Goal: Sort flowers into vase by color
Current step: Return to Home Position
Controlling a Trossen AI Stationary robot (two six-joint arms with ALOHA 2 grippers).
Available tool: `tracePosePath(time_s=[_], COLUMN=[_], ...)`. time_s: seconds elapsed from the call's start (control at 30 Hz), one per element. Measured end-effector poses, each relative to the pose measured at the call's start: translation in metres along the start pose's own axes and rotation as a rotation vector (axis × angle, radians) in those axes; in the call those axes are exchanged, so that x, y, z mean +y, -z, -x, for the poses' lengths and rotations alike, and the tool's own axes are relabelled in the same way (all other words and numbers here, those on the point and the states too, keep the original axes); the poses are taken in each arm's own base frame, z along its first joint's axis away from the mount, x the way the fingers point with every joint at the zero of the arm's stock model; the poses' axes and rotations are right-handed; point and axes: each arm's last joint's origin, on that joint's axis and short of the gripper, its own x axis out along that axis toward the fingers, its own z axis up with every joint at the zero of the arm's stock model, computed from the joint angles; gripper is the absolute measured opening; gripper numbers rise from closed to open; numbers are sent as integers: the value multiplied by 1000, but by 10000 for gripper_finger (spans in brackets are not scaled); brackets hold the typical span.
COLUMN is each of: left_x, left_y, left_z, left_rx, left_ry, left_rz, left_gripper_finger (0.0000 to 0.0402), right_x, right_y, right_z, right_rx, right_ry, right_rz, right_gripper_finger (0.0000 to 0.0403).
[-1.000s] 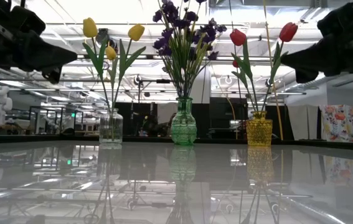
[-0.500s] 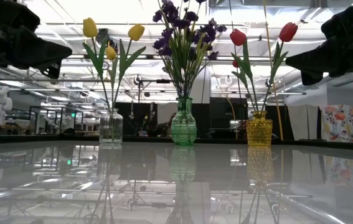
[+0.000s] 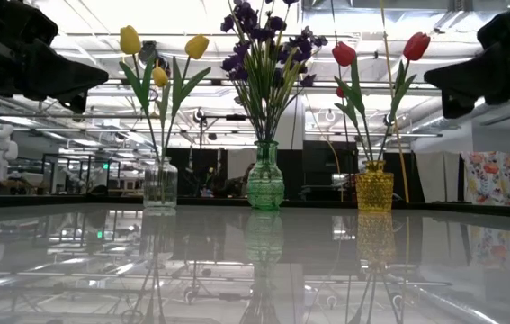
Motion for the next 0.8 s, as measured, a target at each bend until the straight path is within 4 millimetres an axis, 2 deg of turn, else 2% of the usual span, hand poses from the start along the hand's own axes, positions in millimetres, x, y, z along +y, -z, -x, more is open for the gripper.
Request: tracePosePath(time_s=[0.8], left_x=[8], left_y=[-1], left_z=[0], left_rx=[9], left_ry=[-64], left_rz=[-48], left_gripper_finger=[1], right_x=[2], right_y=[0], right_z=[1], right_rx=[1], right_ry=[-78], right_rz=[33], right_gripper_finger=[0])
